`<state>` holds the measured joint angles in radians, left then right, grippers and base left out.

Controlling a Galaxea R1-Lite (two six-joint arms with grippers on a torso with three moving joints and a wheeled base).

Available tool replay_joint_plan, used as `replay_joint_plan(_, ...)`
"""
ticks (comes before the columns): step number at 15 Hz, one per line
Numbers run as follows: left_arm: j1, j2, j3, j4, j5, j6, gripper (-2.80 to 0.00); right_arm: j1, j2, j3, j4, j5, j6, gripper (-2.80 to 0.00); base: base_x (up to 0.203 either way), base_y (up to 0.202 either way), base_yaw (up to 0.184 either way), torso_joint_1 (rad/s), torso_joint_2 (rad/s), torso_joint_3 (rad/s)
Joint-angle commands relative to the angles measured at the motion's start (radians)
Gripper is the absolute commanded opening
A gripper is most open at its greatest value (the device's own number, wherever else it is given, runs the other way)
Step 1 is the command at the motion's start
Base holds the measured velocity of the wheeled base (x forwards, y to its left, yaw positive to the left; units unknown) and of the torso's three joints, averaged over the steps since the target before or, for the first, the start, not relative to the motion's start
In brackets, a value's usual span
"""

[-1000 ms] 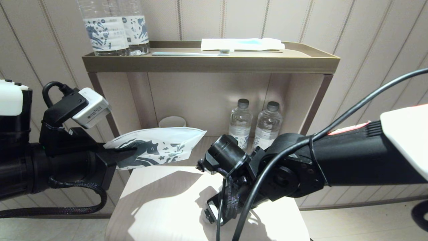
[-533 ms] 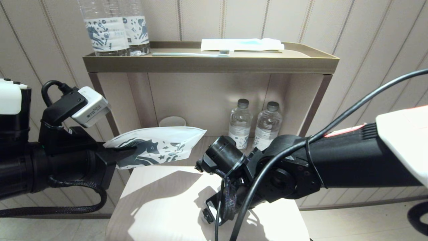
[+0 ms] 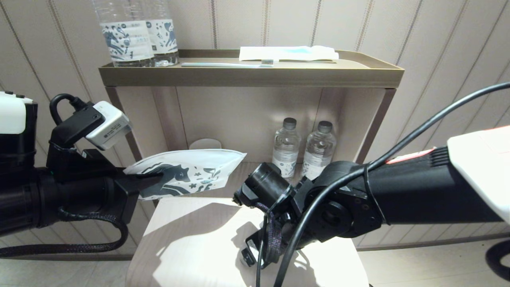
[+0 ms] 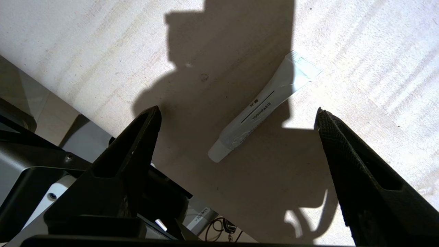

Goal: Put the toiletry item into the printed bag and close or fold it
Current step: Pick up the toothpaste

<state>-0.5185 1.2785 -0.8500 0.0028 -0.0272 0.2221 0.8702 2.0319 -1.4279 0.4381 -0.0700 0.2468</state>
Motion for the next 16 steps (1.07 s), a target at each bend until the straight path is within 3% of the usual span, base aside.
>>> replay_joint_plan(1, -0.002, -0.002, -0.001, 0.003, 0.001, 0.002, -2.8, 0.0, -0.001, 0.003, 0.001, -0.002, 0.001, 0.0, 0.0, 0.0, 0.0, 0.0, 0.0, 0.0)
replay_joint_plan(16, -0.002, -0.001, -0.003, 0.0, 0.001, 0.003, -2.8, 0.006, -0.013, 0.007, 0.002, -0.002, 0.0, 0.0, 0.0, 0.0, 0.0, 0.0, 0.0, 0.0)
